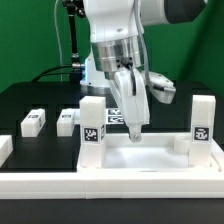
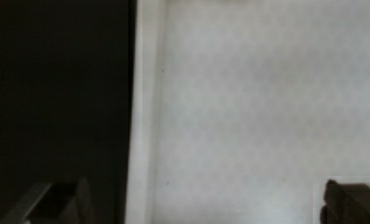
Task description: Assemble desk
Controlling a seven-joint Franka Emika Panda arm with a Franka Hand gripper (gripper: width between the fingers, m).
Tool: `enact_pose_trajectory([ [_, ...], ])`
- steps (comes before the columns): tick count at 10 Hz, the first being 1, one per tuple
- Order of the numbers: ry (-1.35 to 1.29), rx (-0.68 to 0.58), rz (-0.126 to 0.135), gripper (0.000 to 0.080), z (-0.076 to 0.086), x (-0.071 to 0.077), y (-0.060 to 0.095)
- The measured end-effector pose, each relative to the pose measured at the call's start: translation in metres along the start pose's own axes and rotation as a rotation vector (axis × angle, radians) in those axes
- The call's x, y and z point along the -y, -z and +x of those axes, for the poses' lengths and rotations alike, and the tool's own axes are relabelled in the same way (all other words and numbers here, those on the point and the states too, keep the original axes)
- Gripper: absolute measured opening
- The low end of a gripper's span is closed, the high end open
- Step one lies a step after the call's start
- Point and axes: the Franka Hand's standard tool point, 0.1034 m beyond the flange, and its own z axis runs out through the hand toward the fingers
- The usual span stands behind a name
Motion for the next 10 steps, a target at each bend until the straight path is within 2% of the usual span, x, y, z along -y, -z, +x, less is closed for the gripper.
enact_pose_trajectory([
  [1,-0.009,-0.016,0.012,0.0649,0.001,-0.001,-0.004],
  [4,-0.025,-0.034,0.014,0.0649,0.0,-0.005,-0.016],
  [5,-0.038,-0.039,0.031,0.0649,0.002,-0.002,-0.015],
  [8,-0.035,-0.039,0.029,0.0646,0.002,-0.003,-0.015],
  [9,-0.035,-0.039,0.029,0.0485,0.002,-0.003,-0.015],
  [10,-0.036,-0.034,0.017,0.0311,0.002,-0.006,-0.017],
])
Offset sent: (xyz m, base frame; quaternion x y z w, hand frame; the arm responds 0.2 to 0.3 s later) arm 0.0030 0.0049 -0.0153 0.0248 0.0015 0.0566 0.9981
